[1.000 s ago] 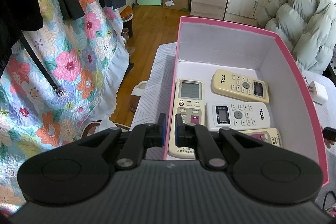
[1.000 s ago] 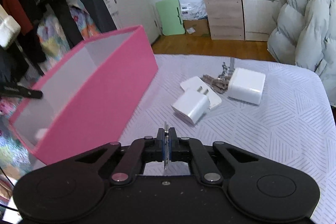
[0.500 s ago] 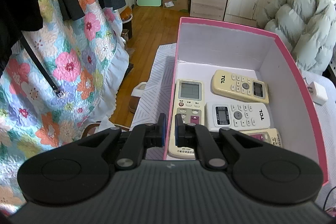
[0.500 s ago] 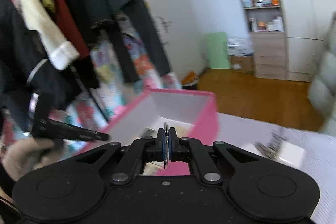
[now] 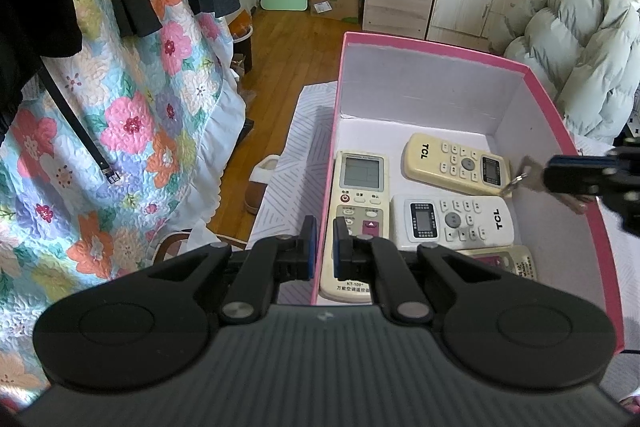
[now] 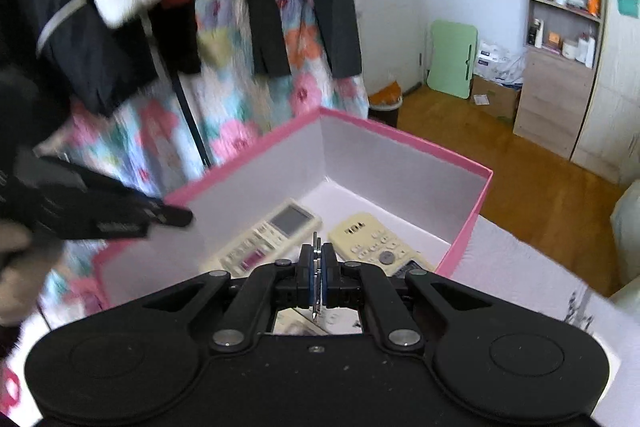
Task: Organize rigid objects
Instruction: 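Carry the keys with the right gripper into the box and release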
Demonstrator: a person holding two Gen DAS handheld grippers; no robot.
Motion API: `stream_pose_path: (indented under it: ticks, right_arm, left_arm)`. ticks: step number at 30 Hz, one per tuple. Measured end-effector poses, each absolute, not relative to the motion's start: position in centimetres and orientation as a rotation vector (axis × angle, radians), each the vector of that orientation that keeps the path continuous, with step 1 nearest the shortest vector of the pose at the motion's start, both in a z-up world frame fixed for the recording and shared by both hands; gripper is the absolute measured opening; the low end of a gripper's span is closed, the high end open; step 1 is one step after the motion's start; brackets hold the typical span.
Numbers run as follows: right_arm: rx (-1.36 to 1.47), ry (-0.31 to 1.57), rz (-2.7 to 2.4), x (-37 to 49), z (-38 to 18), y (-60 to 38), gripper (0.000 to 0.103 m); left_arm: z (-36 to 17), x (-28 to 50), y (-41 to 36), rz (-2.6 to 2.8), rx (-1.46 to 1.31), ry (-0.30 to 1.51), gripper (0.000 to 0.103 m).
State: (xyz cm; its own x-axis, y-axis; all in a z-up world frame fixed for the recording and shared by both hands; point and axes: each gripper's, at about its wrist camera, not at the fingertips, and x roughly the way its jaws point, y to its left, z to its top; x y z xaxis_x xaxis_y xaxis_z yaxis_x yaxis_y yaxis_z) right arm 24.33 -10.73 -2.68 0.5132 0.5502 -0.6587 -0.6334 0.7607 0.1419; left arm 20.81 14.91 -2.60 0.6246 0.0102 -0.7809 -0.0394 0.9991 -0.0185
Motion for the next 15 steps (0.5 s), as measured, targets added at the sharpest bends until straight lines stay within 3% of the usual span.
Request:
stream_pose_path:
  ticks: [4,5,6,15]
  right_arm:
    - [-0.135,0.732,0.707,24.8,-2.8,-10.8,0.013]
    - [-0.12,0.721,0.695,24.8,-2.5,-11.3,0.022]
    - [-0.104,0.711,0.688,24.7,-2.1,-11.8,0.024]
    - [0.055,0.665,0.504,22.7,0.5,-19.8,0.038]
  left_arm:
    - [-2.6,20.8,14.9,0.029,-0.039,0.895,0.005]
    - [-2.6,20.7,15.1,0.028,-0.041,0.895,0.005]
    - [-2.6,20.7,15.1,0.028,-0.043,0.896,0.005]
    - [-2.6,20.7,15.2,0.026,-0.045,0.899,0.005]
